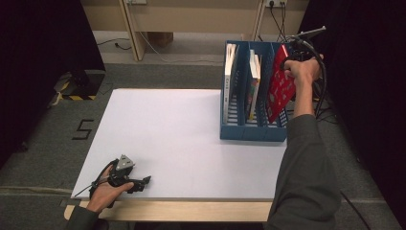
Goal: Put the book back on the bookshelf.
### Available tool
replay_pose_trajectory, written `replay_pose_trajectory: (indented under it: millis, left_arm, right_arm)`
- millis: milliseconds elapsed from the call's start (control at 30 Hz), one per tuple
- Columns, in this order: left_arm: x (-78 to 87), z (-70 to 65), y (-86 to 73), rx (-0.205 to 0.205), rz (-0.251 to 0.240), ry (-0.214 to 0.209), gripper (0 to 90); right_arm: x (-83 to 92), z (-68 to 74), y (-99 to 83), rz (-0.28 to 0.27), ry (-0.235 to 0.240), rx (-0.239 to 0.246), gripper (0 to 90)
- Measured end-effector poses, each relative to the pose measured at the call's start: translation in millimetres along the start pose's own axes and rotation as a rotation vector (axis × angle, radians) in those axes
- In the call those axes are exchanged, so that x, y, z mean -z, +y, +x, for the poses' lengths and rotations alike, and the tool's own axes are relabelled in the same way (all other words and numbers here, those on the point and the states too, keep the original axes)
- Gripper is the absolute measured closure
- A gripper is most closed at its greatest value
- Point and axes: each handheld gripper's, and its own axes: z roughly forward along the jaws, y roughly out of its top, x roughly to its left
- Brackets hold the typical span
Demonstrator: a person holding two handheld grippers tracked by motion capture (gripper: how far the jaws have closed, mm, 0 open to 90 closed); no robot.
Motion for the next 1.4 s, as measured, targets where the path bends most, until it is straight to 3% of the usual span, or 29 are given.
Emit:
replay_pose_trajectory:
  millis: [600, 733, 1000, 1400]
  left_arm:
    - [0.1, 0.2, -0.2, -0.002, 0.0, -0.001, 11.6]
    - [0.2, 0.2, -0.2, -0.002, 0.0, -0.002, 11.6]
    - [0.1, 0.0, -0.2, -0.002, 0.0, 0.0, 11.6]
    - [0.1, 0.0, -0.2, 0.0, 0.0, 0.0, 11.5]
  right_arm:
    - [-30.5, 10.5, -6.0, 0.02, 0.004, -0.01, 74.4]
    - [-31.0, 12.9, -8.1, 0.011, 0.019, -0.009, 67.6]
    - [-23.5, 14.0, -13.3, -0.002, 0.046, 0.036, 61.6]
    - [0.4, 12.0, -35.2, -0.034, 0.093, 0.095, 40.9]
